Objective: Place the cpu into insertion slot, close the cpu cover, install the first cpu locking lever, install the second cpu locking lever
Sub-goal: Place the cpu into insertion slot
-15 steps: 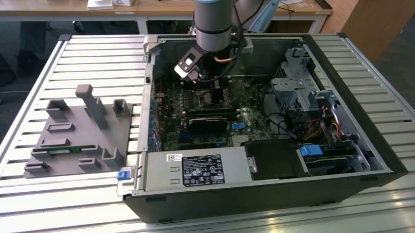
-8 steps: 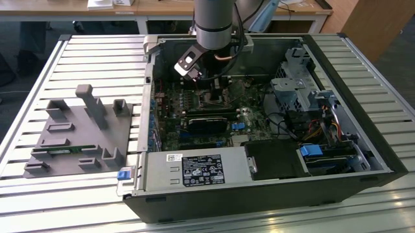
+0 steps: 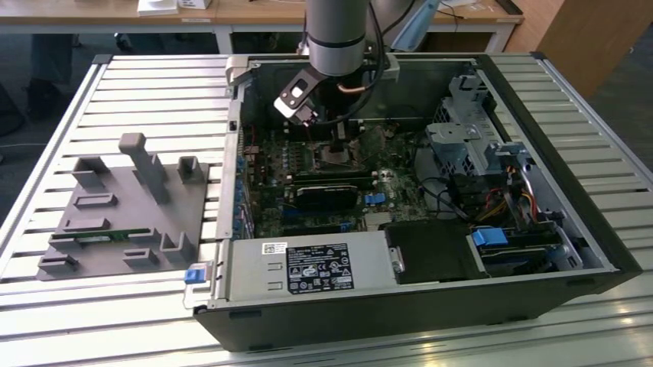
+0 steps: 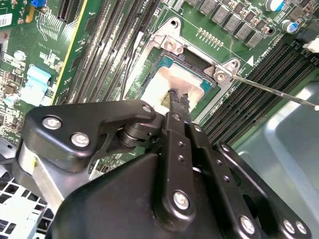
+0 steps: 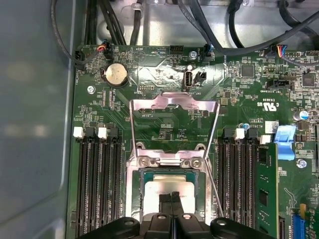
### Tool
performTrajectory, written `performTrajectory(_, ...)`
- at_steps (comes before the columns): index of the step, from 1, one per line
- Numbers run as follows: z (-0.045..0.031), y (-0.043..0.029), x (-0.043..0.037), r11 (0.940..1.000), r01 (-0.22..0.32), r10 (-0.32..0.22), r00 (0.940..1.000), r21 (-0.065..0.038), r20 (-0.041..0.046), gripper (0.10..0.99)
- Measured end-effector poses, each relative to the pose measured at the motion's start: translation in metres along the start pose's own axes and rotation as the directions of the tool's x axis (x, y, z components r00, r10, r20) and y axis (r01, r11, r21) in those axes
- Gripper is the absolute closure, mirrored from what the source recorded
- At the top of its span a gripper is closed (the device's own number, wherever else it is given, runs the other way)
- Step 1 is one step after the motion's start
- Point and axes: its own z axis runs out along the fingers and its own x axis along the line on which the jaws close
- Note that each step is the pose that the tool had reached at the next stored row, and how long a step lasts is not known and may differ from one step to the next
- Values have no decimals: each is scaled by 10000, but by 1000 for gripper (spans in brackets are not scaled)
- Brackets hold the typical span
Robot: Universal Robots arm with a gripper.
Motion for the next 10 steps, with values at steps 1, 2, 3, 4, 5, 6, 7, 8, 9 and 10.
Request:
performTrajectory(1, -4, 1, 0, 10000, 0, 0, 10000, 0, 0, 980)
performTrajectory(2, -8, 1, 0, 10000, 0, 0, 10000, 0, -1, 980)
performTrajectory(3, -10, 1, 1, 10000, 0, 0, 10000, -1, -2, 980)
performTrajectory(4, -11, 1, 1, 10000, 0, 0, 10000, -1, -3, 980)
performTrajectory(5, -14, 1, 0, 10000, 0, 0, 10000, 0, -1, 980)
performTrajectory(6, -17, 2, 0, 10000, 0, 0, 10000, 0, -1, 980)
performTrajectory(7, -20, 2, 0, 10000, 0, 0, 10000, 1, -2, 980)
performTrajectory(8, -25, 2, 0, 10000, 0, 0, 10000, 1, -1, 980)
performTrajectory(9, -32, 3, 0, 10000, 0, 0, 10000, 1, -1, 980)
performTrajectory(10, -38, 3, 0, 10000, 0, 0, 10000, 1, -1, 980)
